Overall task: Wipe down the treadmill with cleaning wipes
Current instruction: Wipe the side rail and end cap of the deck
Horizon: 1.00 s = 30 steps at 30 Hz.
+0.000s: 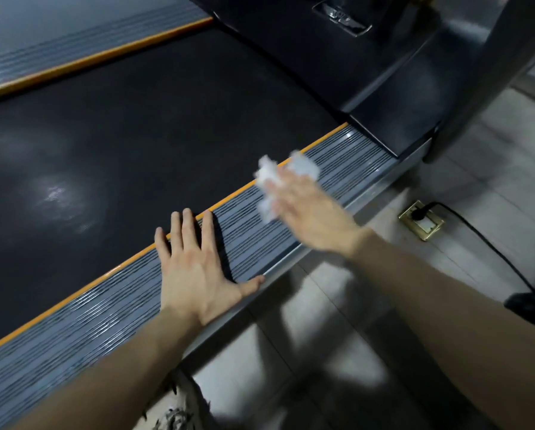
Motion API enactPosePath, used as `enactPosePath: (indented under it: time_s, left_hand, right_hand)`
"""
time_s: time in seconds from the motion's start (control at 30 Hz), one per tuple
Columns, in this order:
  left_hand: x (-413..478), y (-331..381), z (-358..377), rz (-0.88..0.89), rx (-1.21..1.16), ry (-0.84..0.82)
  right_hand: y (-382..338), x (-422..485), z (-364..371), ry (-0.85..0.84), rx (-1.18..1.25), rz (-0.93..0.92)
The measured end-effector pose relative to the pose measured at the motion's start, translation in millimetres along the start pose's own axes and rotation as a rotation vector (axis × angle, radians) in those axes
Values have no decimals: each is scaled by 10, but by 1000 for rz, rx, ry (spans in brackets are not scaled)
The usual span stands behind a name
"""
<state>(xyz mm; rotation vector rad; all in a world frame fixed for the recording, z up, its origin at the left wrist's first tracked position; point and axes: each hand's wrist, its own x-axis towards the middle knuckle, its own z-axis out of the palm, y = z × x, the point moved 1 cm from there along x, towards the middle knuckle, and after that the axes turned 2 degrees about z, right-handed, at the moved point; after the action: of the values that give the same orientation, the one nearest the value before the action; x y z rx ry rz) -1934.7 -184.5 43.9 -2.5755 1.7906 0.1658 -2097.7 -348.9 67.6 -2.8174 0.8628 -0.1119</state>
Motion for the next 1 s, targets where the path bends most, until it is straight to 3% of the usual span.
enactPosePath:
  time_s: [0.03,0.1,0.13,0.27,0.3,0.33,0.43,0.5,0.57,0.63,0.67,0.77,0.83,0.9,0.97,1.0]
  left_hand:
    - [38,58,-30,19,-4,-7]
    - [227,265,-95,65,-20,-19]
    - [354,390,-115,76,-26,-26]
    - [658,766,-104,78,12,1]
    - [685,788,-67,71,19,27]
    - [688,802,-33,62,18,46]
    - [660,799,2,59,-14,79]
    - [691,807,14,58,-7,75]
    - [698,800,18,59,-6,83]
    - [698,787,12,55,-14,101]
    - [709,783,16,54,-8,102]
    - [690,815,29,55,-10,98]
    - [695,816,12,51,-3,114]
    - [711,811,11,58,17,111]
    - [713,805,20,58,19,123]
    - [712,799,31,54,22,126]
  right_hand:
    - [-90,-87,61,-44,35,-202]
    - [137,-121,44,-75,61,-260]
    - [394,-45,15,-47,50,-171]
    - [1241,236,-269,15,68,616]
    - [1169,260,-261,17,96,609]
    - [966,209,-244,17,80,478]
    - [533,-134,-34,-51,139,-73]
    - [830,-4,-84,-40,107,-26]
    - [1319,290,-221,19,47,319]
    - [1510,444,-292,66,7,481]
    - [1383,446,-213,67,11,452]
    - [670,21,16,59,42,-28]
    - [743,-130,35,37,41,-146]
    - [1184,-30,-123,124,-35,2]
    - [1558,18,-248,170,5,402]
    - [1488,3,-249,167,35,499]
